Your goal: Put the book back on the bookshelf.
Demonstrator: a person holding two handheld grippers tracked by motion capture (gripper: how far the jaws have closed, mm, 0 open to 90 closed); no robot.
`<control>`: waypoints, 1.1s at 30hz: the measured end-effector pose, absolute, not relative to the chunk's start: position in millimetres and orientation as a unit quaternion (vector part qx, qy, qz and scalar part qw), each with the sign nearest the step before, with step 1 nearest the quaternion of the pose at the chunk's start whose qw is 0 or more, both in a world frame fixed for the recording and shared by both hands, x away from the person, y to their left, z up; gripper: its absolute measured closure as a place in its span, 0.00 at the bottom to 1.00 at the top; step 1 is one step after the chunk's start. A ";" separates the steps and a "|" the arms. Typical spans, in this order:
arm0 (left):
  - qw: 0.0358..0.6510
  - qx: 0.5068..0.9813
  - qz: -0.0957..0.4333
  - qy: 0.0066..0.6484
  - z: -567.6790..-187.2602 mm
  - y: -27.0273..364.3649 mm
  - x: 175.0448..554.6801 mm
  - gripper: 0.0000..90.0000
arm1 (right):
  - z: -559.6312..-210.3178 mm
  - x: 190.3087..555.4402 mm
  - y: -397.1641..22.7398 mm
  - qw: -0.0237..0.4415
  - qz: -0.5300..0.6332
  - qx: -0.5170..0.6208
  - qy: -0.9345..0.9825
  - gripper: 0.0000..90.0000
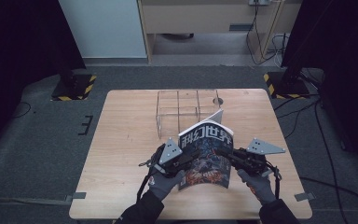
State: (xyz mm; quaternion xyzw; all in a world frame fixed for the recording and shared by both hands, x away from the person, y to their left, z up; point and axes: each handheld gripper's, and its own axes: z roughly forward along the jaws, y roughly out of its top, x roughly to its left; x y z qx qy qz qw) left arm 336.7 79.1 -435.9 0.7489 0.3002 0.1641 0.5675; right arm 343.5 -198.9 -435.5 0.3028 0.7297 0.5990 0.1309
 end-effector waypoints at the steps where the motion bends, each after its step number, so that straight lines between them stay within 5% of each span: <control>1: 0.568 0.749 0.165 0.298 -436.4 78.5 337.1 0.70 | -435.6 343.7 -199.0 0.128 0.600 0.302 0.730 0.95; 26: 0.593 0.741 0.139 0.283 -433.0 83.3 347.6 0.71 | -434.7 343.1 -198.2 0.116 0.601 0.290 0.735 0.95; 33: 0.585 0.744 0.146 0.288 -430.6 83.0 345.9 0.85 | -435.4 344.1 -199.2 0.115 0.602 0.296 0.732 0.95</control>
